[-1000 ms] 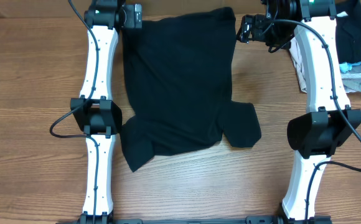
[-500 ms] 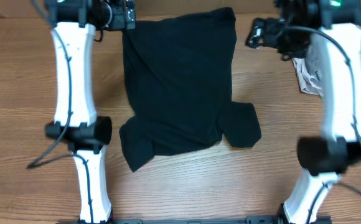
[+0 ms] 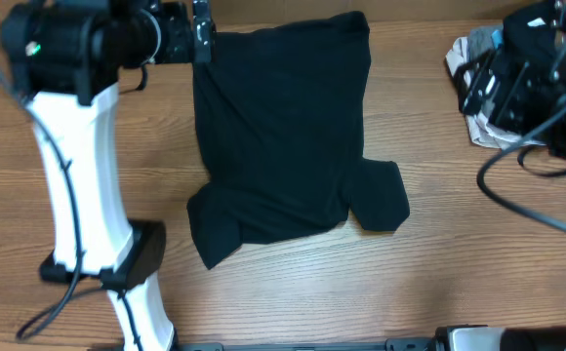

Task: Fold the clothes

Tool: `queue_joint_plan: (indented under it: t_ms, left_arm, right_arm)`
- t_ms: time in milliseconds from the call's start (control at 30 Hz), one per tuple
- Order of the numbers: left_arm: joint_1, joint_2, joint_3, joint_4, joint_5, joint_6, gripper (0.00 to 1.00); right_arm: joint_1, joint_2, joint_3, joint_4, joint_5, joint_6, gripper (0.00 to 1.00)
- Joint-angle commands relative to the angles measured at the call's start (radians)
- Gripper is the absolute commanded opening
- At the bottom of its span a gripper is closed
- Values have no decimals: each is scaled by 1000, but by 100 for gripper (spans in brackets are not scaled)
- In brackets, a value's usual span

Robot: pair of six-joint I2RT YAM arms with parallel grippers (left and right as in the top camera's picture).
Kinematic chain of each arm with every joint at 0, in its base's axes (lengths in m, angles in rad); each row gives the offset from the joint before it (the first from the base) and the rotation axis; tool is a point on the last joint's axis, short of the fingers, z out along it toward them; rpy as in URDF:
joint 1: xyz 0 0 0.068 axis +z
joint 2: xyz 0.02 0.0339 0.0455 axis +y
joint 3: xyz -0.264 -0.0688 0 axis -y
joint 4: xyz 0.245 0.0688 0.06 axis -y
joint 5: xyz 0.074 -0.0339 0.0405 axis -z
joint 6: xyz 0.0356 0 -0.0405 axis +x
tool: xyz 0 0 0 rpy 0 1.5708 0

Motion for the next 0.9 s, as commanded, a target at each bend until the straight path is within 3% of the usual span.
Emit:
queue_joint_plan:
  t_ms: [0, 333, 533, 667, 867]
  left_arm:
    - [-42, -145, -81, -3, 23, -24, 100]
    - [-126, -374, -638, -3, -31, -84, 100]
    - [-137, -441, -1040, 13, -68, -165, 100]
    - [-173, -490, -1312, 125, -64, -231, 100]
    - [-227, -518, -1635, 288, -49, -336, 100]
  right_arm:
    - [-3, -102, -153, -4, 17, 39, 100]
    - [-3, -238, -695, 28, 17, 92, 100]
    - [-3, -237, -963, 197, 14, 114, 100]
    - [-3, -225, -1125, 328, -24, 113, 100]
    - [-3, -201, -1229, 448, -52, 108, 100]
